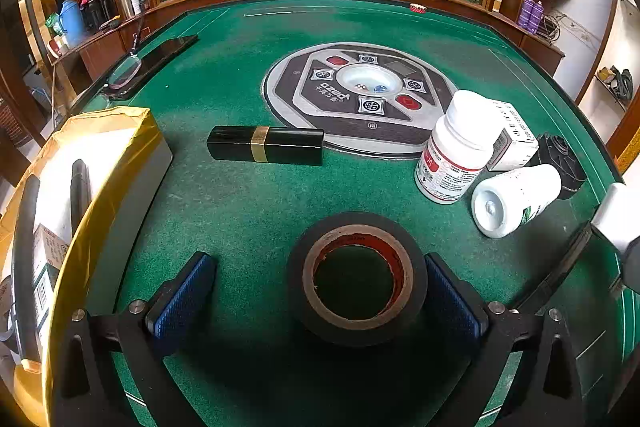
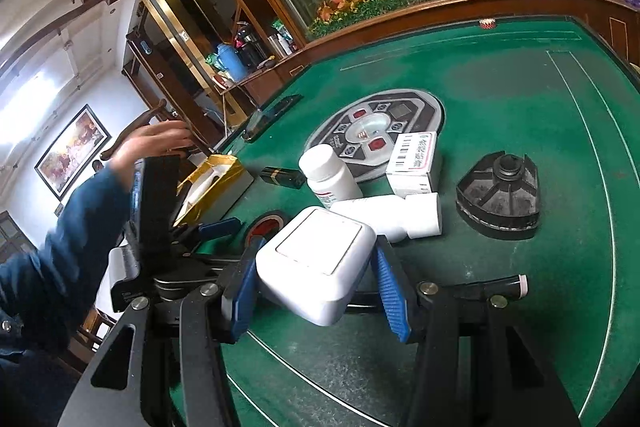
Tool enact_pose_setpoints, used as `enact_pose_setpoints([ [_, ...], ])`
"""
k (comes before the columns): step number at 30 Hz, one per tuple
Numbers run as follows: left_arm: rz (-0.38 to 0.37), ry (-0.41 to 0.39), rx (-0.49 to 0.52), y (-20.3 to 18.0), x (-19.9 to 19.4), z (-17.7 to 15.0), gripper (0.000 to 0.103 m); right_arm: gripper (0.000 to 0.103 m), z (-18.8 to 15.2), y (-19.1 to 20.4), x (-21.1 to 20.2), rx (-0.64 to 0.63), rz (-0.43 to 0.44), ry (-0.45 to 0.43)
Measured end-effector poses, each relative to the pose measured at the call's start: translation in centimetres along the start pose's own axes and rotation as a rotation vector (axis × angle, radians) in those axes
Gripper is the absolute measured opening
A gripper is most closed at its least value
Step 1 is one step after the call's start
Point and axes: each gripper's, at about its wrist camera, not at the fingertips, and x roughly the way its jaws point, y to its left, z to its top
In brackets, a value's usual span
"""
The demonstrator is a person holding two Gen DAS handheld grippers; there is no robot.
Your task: Organize rigid objects
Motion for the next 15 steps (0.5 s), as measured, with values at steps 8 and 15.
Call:
enact_pose_setpoints([
  [8, 0.0, 0.0, 0.0, 0.0, 0.0, 0.0, 0.103, 0.052, -0.1, 0.9, -0.5, -0.018, 0.031, -0.019],
  [15, 0.05, 0.001, -0.063, -0.4, -0.1, 0.0, 0.103, 0.052, -0.2, 1.0, -1.0, -0.026, 0.025, -0.049],
])
